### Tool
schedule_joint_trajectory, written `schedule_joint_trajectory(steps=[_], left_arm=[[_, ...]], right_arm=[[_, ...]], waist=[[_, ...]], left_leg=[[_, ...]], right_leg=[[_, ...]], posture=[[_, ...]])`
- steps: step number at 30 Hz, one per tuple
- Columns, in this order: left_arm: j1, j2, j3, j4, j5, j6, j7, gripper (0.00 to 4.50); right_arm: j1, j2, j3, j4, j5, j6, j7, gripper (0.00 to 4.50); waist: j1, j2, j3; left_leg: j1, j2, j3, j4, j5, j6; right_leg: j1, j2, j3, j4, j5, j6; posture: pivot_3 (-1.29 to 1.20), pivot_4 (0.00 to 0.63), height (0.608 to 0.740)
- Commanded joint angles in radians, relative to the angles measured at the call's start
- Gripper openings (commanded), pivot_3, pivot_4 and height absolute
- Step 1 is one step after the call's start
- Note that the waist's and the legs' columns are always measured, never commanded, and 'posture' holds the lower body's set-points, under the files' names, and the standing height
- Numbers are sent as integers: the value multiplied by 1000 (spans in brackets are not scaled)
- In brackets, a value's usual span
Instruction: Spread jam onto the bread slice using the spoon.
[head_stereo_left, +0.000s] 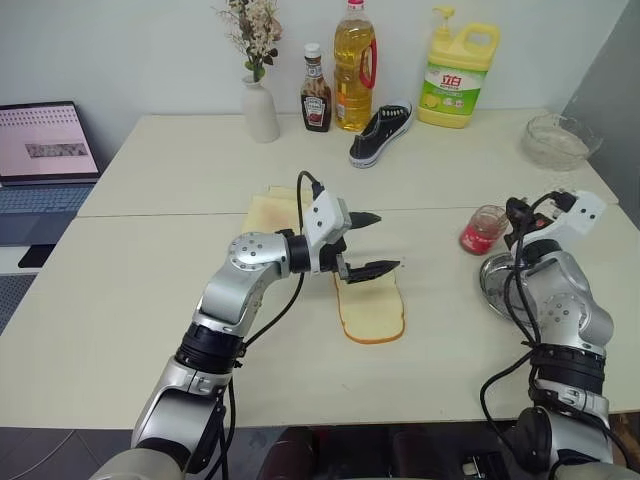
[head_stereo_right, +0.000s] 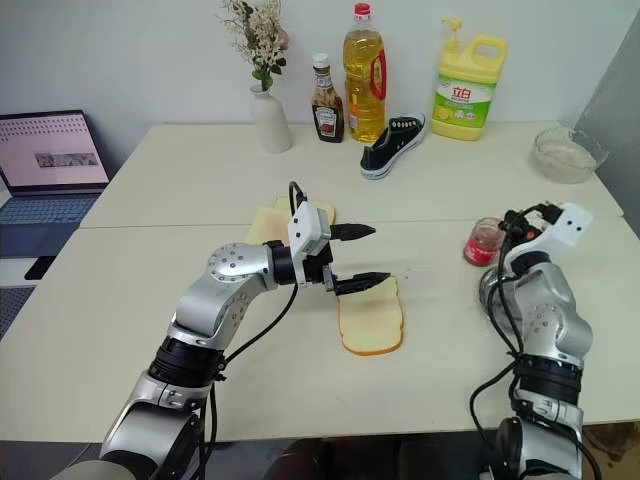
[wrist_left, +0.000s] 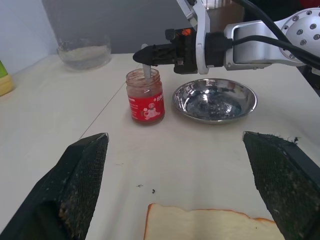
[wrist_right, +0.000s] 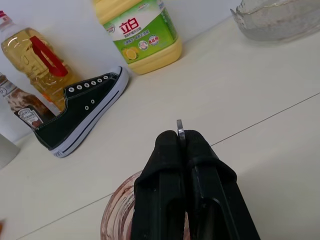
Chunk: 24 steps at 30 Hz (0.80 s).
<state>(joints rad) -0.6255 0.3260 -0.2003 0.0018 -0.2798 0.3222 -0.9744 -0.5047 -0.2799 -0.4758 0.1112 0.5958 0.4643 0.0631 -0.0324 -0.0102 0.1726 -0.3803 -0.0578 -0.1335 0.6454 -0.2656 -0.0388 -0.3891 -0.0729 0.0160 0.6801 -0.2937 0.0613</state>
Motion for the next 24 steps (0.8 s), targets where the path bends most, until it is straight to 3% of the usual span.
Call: schedule_joint_trajectory(steps=[1,24], left_arm=[[-23,-9,4,-6,-12,-24,-7,4500],[-31,-18,5,16,-8,-45,-7,4500]], right_arm=[[-34,-8,-34,-70,56,22,-20,27],[-69,-1,-163,-174,291,127,-216,27]], waist=[[0,0,0],[-1,0,0]], left_leg=[[0,0,0,0,-1,1],[0,0,0,0,-1,3]], right_leg=[[0,0,0,0,0,0],[0,0,0,0,0,0]], posture=[[0,150,740],[0,150,740]])
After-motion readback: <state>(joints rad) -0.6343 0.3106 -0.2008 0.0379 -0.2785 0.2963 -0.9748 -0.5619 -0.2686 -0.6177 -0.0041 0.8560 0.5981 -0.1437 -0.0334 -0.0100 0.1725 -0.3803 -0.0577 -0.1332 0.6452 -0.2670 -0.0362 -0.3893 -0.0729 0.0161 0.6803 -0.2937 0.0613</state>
